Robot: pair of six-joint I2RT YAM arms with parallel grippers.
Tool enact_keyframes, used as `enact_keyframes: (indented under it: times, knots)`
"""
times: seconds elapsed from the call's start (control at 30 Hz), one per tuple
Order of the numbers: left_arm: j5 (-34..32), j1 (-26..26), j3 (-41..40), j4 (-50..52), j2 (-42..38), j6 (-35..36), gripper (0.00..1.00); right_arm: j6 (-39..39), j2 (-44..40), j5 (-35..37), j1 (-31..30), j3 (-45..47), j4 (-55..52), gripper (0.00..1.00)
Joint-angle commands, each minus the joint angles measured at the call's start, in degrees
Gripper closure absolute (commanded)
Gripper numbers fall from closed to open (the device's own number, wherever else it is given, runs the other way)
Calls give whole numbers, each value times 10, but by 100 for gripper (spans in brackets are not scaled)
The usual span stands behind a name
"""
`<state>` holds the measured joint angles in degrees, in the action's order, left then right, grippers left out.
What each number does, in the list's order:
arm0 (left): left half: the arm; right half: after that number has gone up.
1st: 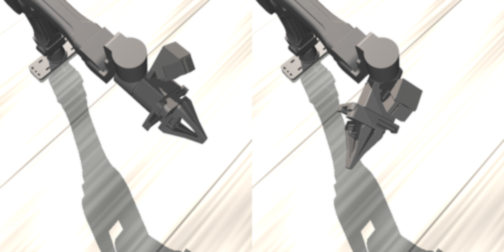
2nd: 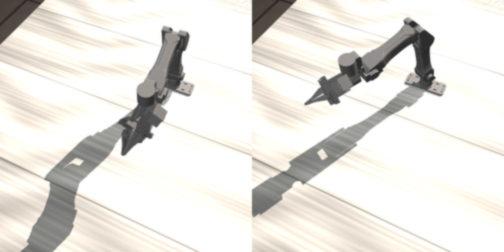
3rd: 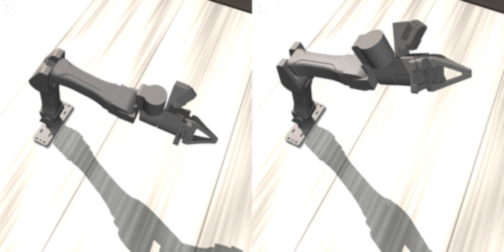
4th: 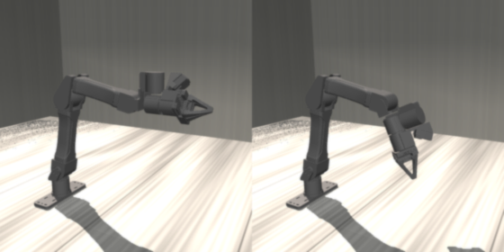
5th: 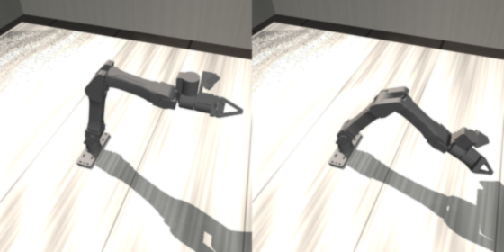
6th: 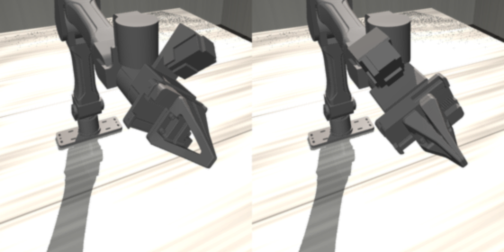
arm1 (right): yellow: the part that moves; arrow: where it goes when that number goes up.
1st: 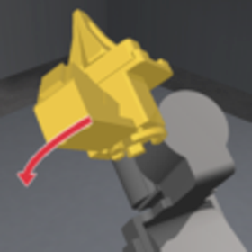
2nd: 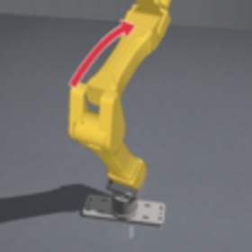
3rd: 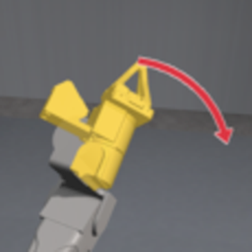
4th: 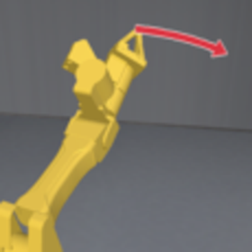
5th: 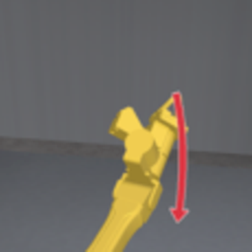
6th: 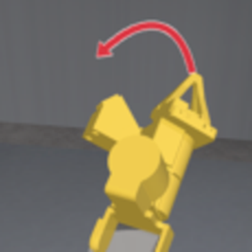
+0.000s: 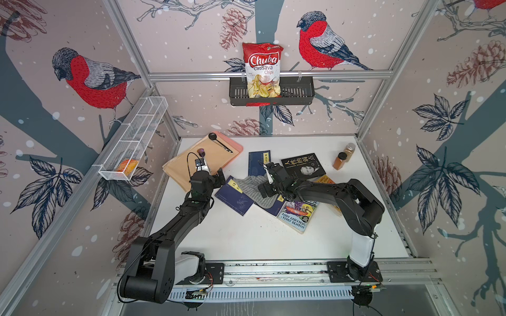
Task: Wipe the cover of the book
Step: Pick up the cleaning item from the book.
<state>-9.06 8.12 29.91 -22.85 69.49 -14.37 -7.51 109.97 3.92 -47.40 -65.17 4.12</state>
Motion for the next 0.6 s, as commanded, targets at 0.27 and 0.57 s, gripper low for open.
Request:
enact_keyframes:
  times: [0.27,0.57]
  knots:
    - [19,1,-7,-3,-3,-10,5,-12,59,-11,1,-38,-38,0]
    - [21,1,-11,-1,-11,-13,5,-1,87,38,5,-57,-69,19]
